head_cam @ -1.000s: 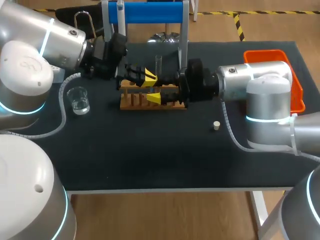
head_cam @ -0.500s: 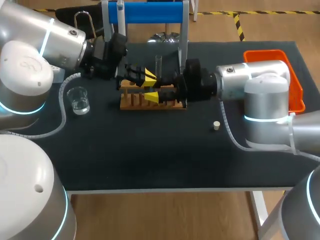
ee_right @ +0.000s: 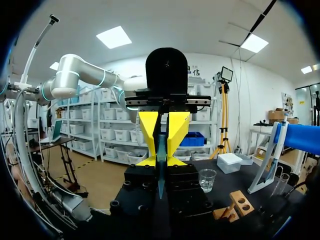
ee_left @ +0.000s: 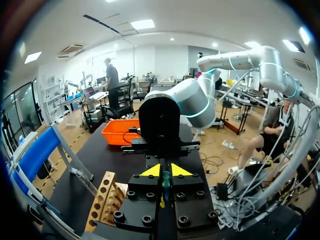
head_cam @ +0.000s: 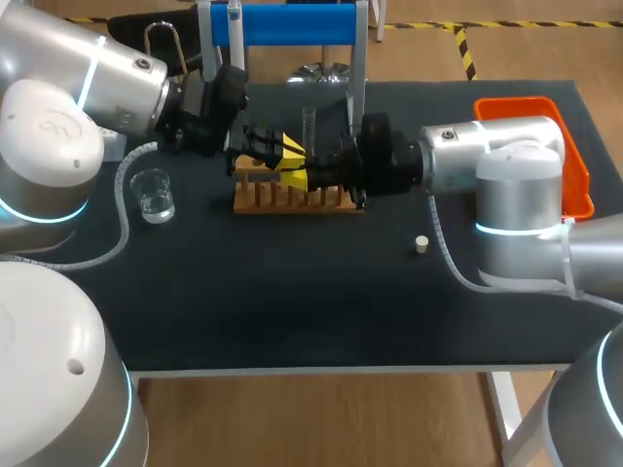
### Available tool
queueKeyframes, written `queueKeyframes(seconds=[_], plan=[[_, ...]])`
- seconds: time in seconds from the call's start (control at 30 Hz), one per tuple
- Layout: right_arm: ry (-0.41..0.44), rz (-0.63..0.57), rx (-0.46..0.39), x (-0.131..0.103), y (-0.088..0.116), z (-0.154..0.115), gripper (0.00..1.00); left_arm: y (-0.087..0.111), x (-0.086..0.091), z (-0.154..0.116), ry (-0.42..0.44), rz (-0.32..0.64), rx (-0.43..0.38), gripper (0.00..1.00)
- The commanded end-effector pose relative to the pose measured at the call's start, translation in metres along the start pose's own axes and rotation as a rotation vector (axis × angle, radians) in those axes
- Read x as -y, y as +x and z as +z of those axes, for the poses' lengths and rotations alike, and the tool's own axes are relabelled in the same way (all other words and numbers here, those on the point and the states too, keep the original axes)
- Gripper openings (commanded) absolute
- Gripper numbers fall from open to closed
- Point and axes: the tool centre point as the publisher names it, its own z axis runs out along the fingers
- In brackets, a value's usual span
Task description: Invert the test tube, pick up the pipette, mount the tip to pipette, aspirate from beaker and dispense into the tube, eject the tip, return the pipette, and cap with the stopper.
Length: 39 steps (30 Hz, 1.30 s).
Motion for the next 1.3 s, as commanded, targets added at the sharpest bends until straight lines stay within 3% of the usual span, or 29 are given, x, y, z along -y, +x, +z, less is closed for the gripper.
queueKeyframes(seconds=[0.03,0.13,0.17,0.2,0.33,0.5,0.97,1.3], plan=[[-0.002,-0.002,-0.003,0.000,0.001,-0.002,0.00,0.000,-0.001,-0.001,0.001,0.001,0.001,0.00],[-0.003,-0.002,-0.005,0.000,0.002,-0.002,0.00,0.000,-0.001,-0.001,0.001,0.001,0.001,0.00],[-0.003,-0.002,-0.005,0.000,0.002,-0.002,0.00,0.000,-0.001,-0.001,0.001,0.001,0.001,0.62],[-0.002,-0.001,-0.004,0.000,0.002,-0.002,0.00,0.000,-0.001,-0.001,0.001,0.001,0.001,1.00],[0.000,0.001,-0.004,0.001,0.003,-0.008,0.00,0.000,-0.001,-0.001,0.001,0.001,0.001,1.00],[0.003,-0.005,-0.004,0.003,0.008,-0.035,0.00,0.000,-0.001,-0.001,0.001,0.001,0.001,1.00],[-0.011,-0.016,-0.014,0.006,0.030,-0.153,0.00,0.000,-0.001,-0.001,0.001,0.001,0.001,1.00],[0.019,0.000,0.022,0.020,0.036,-0.209,0.00,0.000,-0.001,-0.001,0.001,0.001,0.001,1.00]])
